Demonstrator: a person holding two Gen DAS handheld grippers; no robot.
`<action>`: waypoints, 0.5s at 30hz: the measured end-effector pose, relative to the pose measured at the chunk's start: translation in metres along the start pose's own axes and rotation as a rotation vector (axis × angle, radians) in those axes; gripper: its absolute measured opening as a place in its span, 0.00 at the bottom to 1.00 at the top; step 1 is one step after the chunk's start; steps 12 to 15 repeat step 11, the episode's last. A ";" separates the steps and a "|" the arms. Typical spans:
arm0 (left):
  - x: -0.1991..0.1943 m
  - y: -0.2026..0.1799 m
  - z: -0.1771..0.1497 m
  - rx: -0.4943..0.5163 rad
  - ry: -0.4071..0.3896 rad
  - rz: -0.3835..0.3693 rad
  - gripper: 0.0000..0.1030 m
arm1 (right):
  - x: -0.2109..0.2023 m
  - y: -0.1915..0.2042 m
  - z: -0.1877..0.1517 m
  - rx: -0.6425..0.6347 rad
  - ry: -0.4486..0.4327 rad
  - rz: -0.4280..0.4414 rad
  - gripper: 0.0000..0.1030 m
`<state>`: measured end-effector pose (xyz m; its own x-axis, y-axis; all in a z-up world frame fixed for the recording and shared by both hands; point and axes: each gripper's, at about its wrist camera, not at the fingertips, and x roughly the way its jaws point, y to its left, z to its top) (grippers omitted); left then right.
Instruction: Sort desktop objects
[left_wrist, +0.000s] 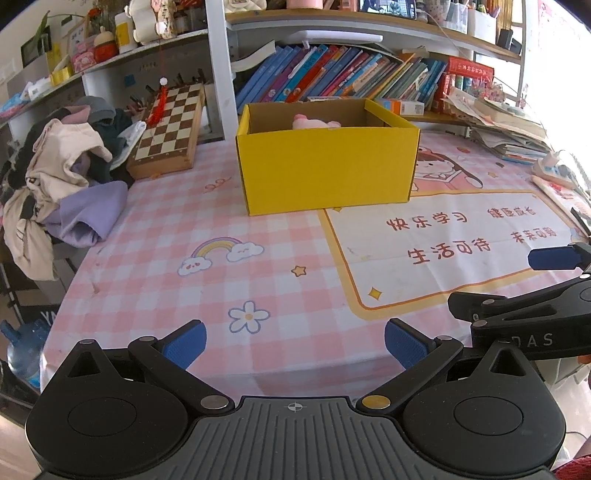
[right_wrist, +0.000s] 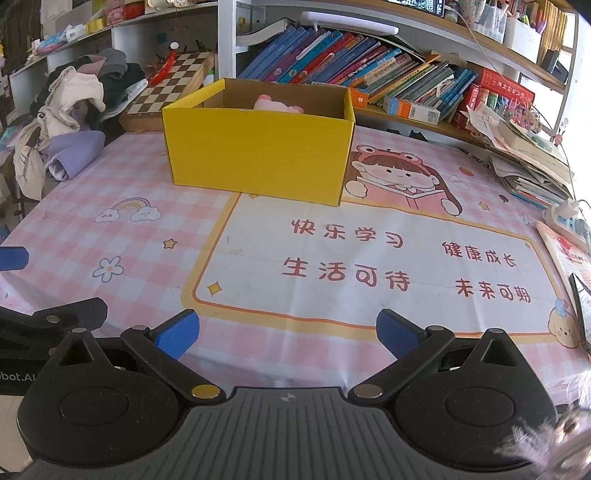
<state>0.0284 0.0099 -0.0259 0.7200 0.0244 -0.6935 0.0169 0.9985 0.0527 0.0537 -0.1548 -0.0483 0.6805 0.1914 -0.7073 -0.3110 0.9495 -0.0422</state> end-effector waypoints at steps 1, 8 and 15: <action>0.000 0.000 0.000 -0.001 0.000 -0.002 1.00 | 0.000 0.000 0.000 0.000 0.000 0.000 1.00; 0.001 0.000 -0.001 -0.008 -0.003 -0.013 1.00 | 0.001 0.000 0.000 0.000 0.004 0.001 1.00; 0.001 0.001 -0.001 -0.006 -0.002 -0.012 1.00 | 0.002 0.001 0.000 -0.001 0.007 0.001 1.00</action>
